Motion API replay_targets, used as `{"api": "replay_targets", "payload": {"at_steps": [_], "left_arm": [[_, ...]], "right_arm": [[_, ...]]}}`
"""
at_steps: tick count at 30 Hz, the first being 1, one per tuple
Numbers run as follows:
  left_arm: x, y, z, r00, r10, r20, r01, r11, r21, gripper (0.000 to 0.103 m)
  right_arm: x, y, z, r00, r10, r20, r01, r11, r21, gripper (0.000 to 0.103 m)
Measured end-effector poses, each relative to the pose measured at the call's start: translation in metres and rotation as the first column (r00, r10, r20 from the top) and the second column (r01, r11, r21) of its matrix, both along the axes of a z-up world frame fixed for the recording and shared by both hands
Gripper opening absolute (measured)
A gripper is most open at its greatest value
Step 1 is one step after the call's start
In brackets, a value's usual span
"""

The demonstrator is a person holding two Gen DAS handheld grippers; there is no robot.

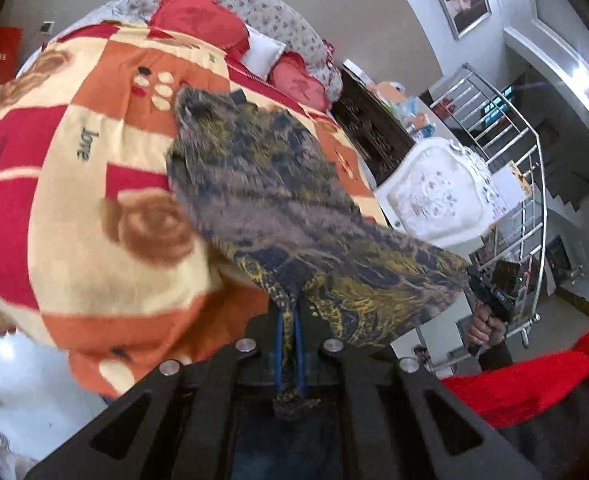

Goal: Fold small clothes
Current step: 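Lift the hem with both grippers and fold it toward the collar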

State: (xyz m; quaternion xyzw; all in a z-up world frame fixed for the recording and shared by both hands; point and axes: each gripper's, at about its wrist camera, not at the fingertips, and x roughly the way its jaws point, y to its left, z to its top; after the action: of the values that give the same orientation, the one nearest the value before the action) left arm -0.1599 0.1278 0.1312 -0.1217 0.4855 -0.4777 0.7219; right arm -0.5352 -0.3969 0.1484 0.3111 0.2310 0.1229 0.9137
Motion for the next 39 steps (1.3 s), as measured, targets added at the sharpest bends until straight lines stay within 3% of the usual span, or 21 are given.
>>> {"api": "replay_targets", "payload": {"at_steps": [4,7,15,20,23,26,30,35,37,38,39], "left_arm": [[0.051,-0.031,-0.031,0.996,0.062,-0.057,-0.059,0.997,0.052,0.004],[0.081,-0.056,-0.041,0.994,0.101,-0.046,-0.096,0.991,0.095,0.004],[0.172,-0.089,-0.036,0.961,0.252,-0.112,-0.257,0.966,-0.03,0.004],[0.244,-0.131,-0.013,0.944,0.324,-0.061,-0.328,0.943,-0.058,0.004],[0.286,-0.16,-0.014,0.94,0.338,-0.046,-0.34,0.94,-0.026,0.004],[0.313,-0.189,-0.033,0.946,0.322,-0.014,-0.321,0.944,0.071,0.005],[0.336,-0.21,-0.067,0.947,0.32,-0.031,-0.31,0.934,0.18,0.006],[0.349,-0.208,-0.083,0.946,0.31,-0.091,-0.288,0.937,0.199,0.011],[0.347,-0.2,-0.081,0.946,0.305,-0.105,-0.281,0.939,0.196,0.017],[0.346,-0.191,-0.079,0.94,0.332,-0.075,-0.309,0.926,0.218,0.037],[0.344,-0.185,-0.074,0.931,0.362,-0.042,-0.343,0.91,0.235,0.05]], "right_arm": [[0.041,-0.015,-0.024,0.997,-0.066,-0.031,0.067,0.997,0.029,0.016],[0.086,-0.029,-0.046,0.987,-0.135,-0.088,0.141,0.988,0.065,0.016],[0.179,-0.076,-0.074,0.961,-0.238,-0.143,0.256,0.958,0.127,0.016],[0.251,-0.105,-0.073,0.94,-0.293,-0.176,0.309,0.948,0.07,0.016],[0.291,-0.118,-0.071,0.926,-0.325,-0.193,0.336,0.942,0.026,0.016],[0.328,-0.128,-0.076,0.905,-0.361,-0.227,0.359,0.932,-0.051,0.016],[0.362,-0.137,-0.092,0.882,-0.377,-0.282,0.364,0.926,-0.099,0.016],[0.384,-0.145,-0.102,0.867,-0.389,-0.31,0.372,0.921,-0.115,0.016],[0.39,-0.15,-0.111,0.861,-0.374,-0.344,0.371,0.926,-0.077,0.02],[0.389,-0.152,-0.114,0.862,-0.362,-0.354,0.367,0.929,-0.057,0.022],[0.387,-0.153,-0.114,0.867,-0.351,-0.353,0.363,0.931,-0.035,0.026]]}}
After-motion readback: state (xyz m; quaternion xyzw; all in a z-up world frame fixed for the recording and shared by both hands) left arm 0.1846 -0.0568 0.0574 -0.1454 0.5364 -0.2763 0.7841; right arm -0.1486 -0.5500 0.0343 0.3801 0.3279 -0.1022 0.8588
